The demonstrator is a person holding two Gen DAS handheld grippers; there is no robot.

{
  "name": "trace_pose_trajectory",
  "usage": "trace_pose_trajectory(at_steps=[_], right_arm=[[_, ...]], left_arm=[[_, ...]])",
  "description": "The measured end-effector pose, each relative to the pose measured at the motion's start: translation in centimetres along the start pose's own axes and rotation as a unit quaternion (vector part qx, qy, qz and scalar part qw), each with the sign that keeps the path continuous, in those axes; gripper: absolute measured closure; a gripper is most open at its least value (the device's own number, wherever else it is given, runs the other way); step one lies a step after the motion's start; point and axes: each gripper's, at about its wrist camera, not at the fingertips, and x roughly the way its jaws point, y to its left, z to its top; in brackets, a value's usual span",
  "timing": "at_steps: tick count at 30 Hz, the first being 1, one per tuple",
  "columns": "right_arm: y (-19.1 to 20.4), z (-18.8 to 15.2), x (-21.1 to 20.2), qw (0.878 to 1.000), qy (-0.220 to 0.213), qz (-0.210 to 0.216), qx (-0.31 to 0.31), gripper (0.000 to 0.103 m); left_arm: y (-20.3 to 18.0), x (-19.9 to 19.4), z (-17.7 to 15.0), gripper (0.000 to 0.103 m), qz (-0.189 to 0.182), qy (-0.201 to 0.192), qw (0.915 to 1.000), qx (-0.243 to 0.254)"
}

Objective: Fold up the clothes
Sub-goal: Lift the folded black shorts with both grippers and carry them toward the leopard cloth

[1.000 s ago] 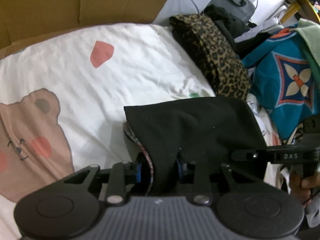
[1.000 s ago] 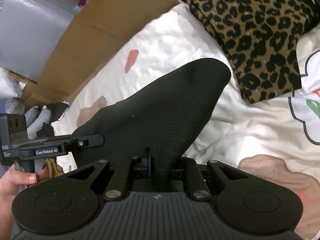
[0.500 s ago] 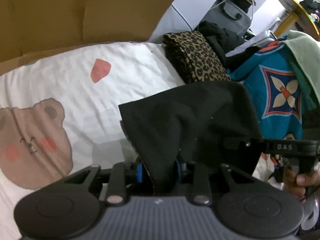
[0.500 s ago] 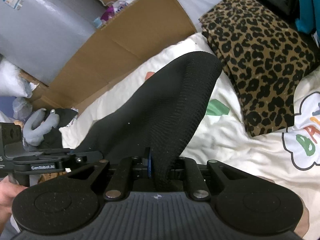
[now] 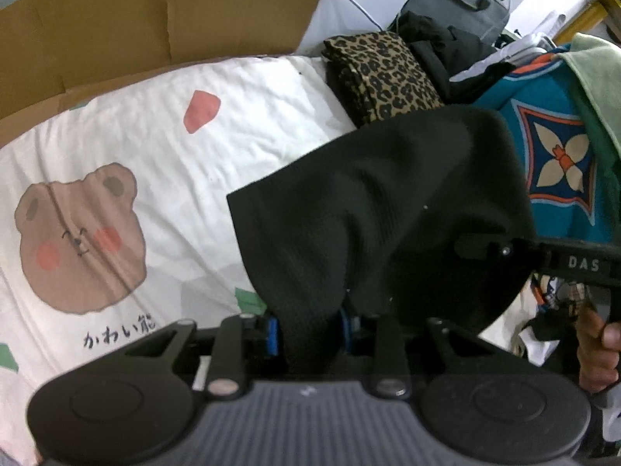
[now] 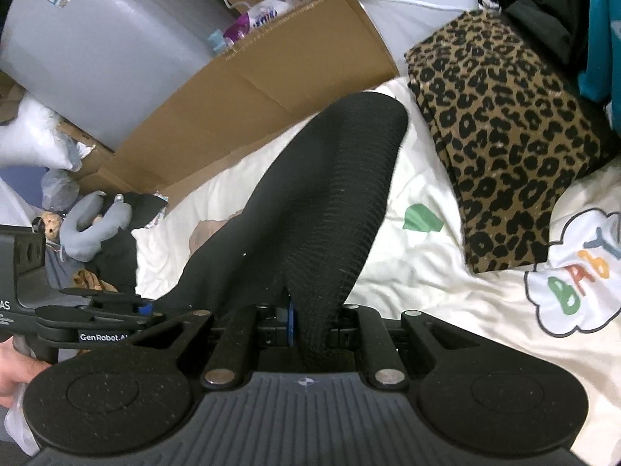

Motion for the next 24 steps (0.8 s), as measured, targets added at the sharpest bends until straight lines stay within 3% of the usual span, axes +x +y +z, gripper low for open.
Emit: trace_pose_trajectory(at_steps=[10,24], right_arm=[[0.1,0.8,-5.9,0.999,-0.026,-0.015,-0.015,0.092],[-2.2,3.2,-13.1,0.995,-0.067,-0.063,-0.029,0.093]], left_arm=[[-4.7,-2.8,-0.1,0.073,0.011,-0.031,0.9993,-0.017],[-11.1,-3.5,1.1,0.073,-0.018,-0.063,0.9977,-0.020]])
